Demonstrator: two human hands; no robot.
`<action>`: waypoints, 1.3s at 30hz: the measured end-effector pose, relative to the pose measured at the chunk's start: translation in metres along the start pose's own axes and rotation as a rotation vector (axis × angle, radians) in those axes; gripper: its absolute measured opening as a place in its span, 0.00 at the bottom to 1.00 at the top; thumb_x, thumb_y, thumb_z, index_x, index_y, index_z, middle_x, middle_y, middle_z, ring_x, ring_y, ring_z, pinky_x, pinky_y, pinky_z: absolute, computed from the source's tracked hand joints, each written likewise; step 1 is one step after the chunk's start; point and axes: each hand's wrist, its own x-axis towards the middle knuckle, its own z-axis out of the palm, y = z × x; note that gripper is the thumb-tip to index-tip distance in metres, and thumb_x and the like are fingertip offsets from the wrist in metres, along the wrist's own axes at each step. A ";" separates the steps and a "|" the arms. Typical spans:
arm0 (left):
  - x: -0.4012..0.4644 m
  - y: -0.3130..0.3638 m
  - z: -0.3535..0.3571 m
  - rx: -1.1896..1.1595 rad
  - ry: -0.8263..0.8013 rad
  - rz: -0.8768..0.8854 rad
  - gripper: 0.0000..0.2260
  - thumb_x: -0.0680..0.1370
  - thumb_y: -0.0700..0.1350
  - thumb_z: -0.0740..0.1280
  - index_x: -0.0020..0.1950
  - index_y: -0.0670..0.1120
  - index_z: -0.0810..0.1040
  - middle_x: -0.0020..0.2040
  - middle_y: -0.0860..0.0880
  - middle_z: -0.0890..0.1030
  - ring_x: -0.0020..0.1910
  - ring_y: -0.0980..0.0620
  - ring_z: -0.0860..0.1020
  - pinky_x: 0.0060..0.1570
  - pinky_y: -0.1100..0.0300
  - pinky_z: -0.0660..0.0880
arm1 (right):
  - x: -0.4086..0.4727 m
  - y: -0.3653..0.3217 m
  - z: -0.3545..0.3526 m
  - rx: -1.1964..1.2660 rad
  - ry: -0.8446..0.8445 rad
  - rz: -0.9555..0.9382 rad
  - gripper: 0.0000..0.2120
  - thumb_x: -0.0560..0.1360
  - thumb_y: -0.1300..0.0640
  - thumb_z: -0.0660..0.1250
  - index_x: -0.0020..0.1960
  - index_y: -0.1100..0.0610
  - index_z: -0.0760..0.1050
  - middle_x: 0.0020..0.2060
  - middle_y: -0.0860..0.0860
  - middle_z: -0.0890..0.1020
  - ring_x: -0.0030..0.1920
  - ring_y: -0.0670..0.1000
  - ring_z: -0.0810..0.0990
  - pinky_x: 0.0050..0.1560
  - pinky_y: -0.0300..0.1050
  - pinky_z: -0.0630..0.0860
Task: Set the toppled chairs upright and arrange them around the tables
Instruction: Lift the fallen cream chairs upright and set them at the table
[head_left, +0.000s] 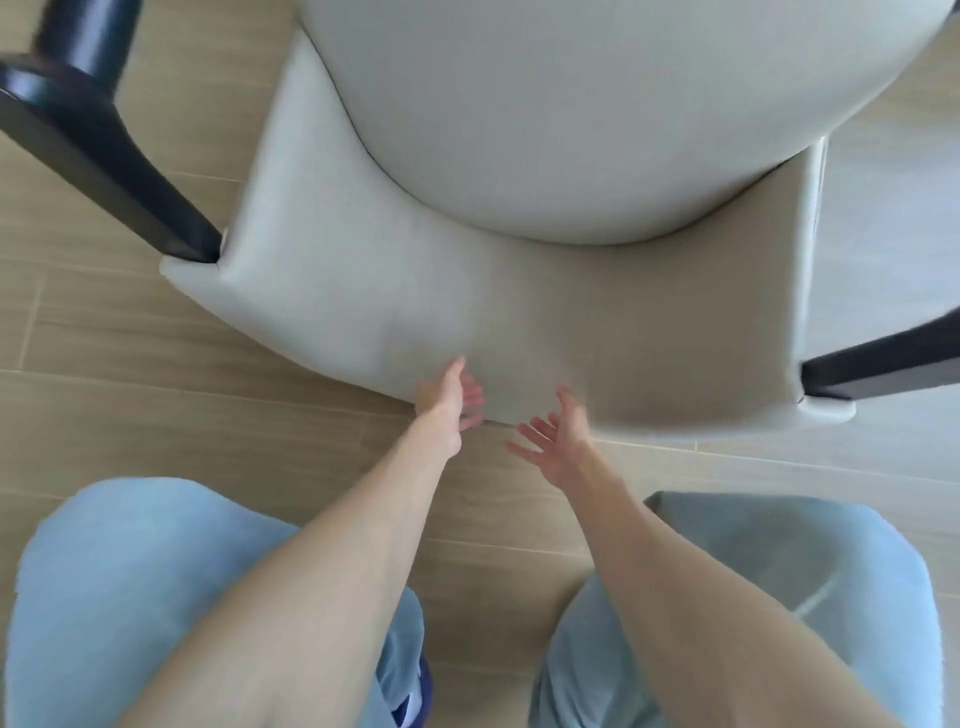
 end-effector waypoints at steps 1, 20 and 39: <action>0.018 -0.009 -0.001 -0.005 -0.013 -0.057 0.21 0.80 0.58 0.65 0.58 0.40 0.77 0.53 0.41 0.80 0.49 0.44 0.79 0.52 0.50 0.78 | 0.019 0.006 -0.002 0.011 -0.022 0.040 0.38 0.77 0.38 0.66 0.79 0.55 0.57 0.71 0.61 0.65 0.70 0.61 0.70 0.58 0.69 0.77; 0.156 -0.058 -0.022 -0.539 0.023 0.100 0.34 0.65 0.42 0.82 0.64 0.53 0.67 0.61 0.56 0.79 0.62 0.54 0.76 0.70 0.52 0.71 | 0.146 0.055 0.001 0.381 0.031 -0.112 0.44 0.58 0.37 0.81 0.69 0.53 0.71 0.64 0.52 0.78 0.65 0.55 0.77 0.68 0.57 0.74; 0.027 -0.045 -0.039 -0.396 0.072 0.006 0.35 0.65 0.42 0.83 0.69 0.42 0.72 0.62 0.47 0.81 0.50 0.48 0.80 0.62 0.47 0.77 | 0.016 0.030 -0.021 0.205 0.207 0.015 0.39 0.61 0.38 0.81 0.65 0.50 0.71 0.57 0.44 0.76 0.58 0.49 0.74 0.64 0.45 0.71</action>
